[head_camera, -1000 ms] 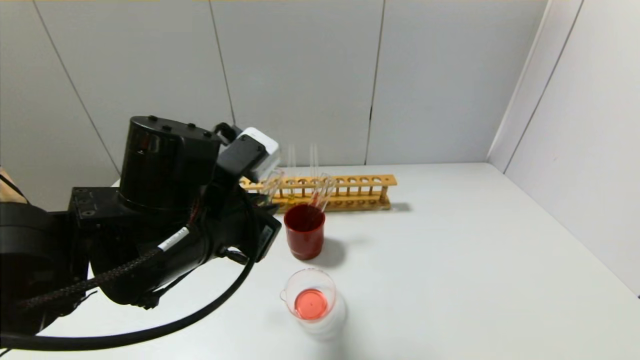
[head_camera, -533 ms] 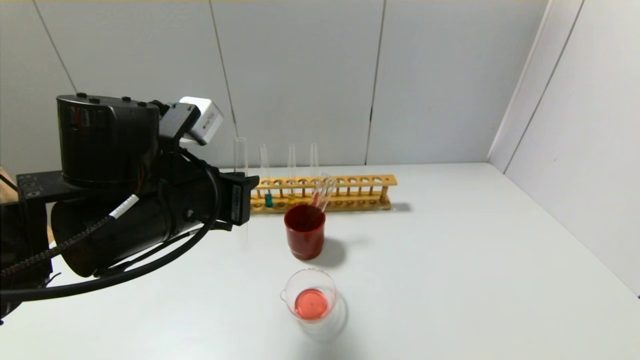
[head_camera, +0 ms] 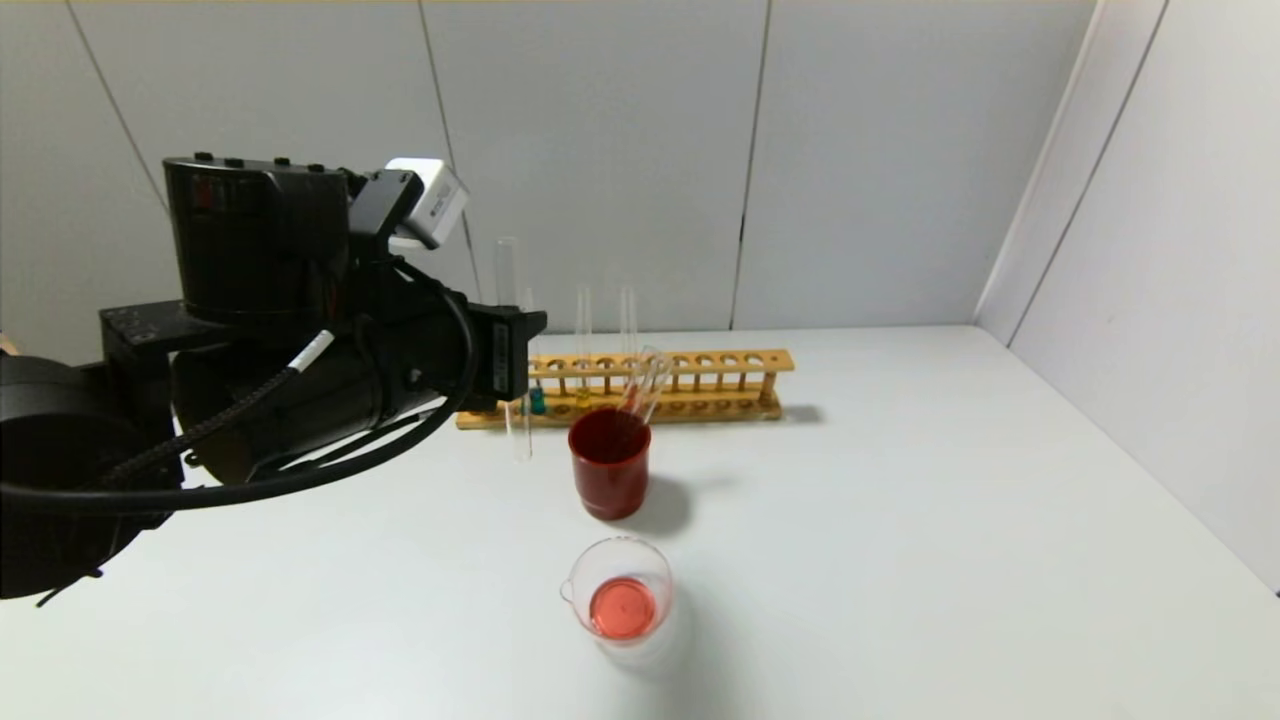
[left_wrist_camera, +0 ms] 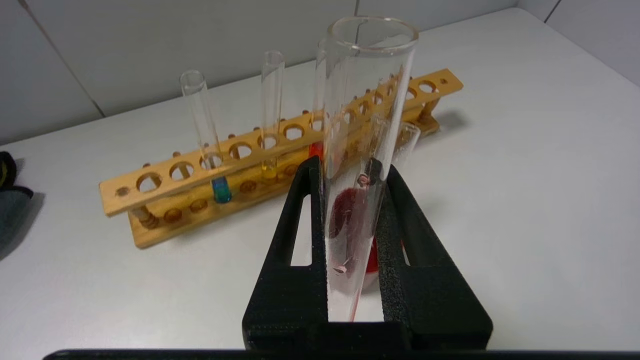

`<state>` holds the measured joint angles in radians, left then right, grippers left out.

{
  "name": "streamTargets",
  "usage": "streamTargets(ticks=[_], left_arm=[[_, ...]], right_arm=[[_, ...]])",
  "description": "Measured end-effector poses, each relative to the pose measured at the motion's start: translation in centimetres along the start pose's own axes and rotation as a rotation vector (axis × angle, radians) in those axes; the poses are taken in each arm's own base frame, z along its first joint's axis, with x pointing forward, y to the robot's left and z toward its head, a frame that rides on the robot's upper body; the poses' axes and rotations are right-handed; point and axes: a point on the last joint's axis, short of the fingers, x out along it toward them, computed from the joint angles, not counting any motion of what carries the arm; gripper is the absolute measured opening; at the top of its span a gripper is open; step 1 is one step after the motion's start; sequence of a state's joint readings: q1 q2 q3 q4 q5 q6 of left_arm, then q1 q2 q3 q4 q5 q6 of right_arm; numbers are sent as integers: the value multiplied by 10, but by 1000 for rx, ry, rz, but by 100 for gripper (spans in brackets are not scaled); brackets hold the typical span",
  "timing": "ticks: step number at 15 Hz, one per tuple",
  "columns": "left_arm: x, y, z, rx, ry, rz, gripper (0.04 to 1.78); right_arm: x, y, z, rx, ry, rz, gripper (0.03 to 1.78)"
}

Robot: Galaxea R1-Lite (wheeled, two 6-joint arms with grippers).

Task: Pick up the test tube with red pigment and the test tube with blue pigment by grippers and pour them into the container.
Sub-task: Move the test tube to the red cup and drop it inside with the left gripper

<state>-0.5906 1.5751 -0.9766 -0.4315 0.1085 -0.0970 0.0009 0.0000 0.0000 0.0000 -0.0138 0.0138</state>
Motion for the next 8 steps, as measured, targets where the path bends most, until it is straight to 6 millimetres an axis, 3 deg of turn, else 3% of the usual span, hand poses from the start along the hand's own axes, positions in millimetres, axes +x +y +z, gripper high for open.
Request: streamTargets(ticks=[8], left_arm=[[61, -1, -1, -29, -32, -42, 33]], right_arm=[[0, 0, 0, 0, 0, 1, 170]])
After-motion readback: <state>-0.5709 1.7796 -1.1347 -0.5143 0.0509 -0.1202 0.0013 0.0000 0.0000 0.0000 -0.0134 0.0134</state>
